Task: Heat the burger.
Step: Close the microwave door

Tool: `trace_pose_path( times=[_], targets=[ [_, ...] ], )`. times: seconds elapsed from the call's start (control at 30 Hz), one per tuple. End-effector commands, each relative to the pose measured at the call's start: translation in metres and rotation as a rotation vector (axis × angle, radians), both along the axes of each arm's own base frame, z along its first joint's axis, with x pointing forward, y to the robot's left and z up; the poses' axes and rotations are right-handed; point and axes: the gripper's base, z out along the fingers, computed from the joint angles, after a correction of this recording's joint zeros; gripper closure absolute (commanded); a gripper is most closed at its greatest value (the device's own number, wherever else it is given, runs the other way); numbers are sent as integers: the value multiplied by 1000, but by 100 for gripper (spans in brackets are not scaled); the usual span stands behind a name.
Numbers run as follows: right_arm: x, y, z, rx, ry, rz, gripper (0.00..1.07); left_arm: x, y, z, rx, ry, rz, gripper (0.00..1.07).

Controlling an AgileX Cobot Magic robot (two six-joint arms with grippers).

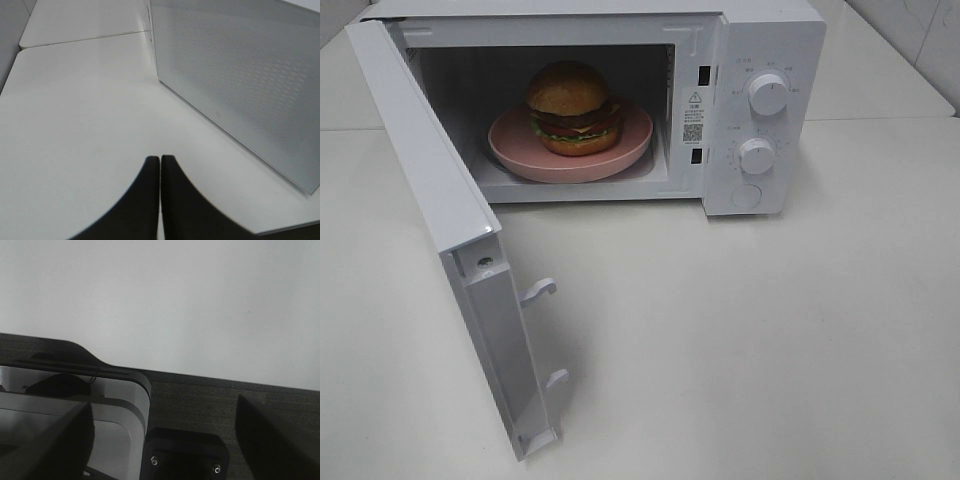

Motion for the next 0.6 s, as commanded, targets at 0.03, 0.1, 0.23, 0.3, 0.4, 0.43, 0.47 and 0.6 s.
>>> trace_pose_path(
  times=[0.03, 0.1, 0.23, 0.3, 0.4, 0.43, 0.47, 0.6],
  targets=[
    [-27, -10, -7, 18, -41, -7, 37, -3, 0, 0, 3, -25, 2, 106],
    [-40, -14, -10, 30, -80, -1, 37, -3, 0, 0, 3, -25, 2, 106],
    [-58, -21, -16, 50, -150, 14, 37, -3, 0, 0, 3, -25, 2, 106],
    [-72, -25, -15, 90, -253, 30, 37, -3, 0, 0, 3, -25, 2, 106],
    [-88, -30, -8, 139, -431, 53, 37, -3, 0, 0, 3, -25, 2, 106],
    [-88, -30, -8, 139, -431, 53, 37, -3, 0, 0, 3, -25, 2, 106],
    [-90, -31, -6, 146, -466, 62, 37, -3, 0, 0, 3, -25, 2, 106],
    [-104, -36, -2, 166, -608, 106, 37, -3, 0, 0, 3, -25, 2, 106]
  ],
)
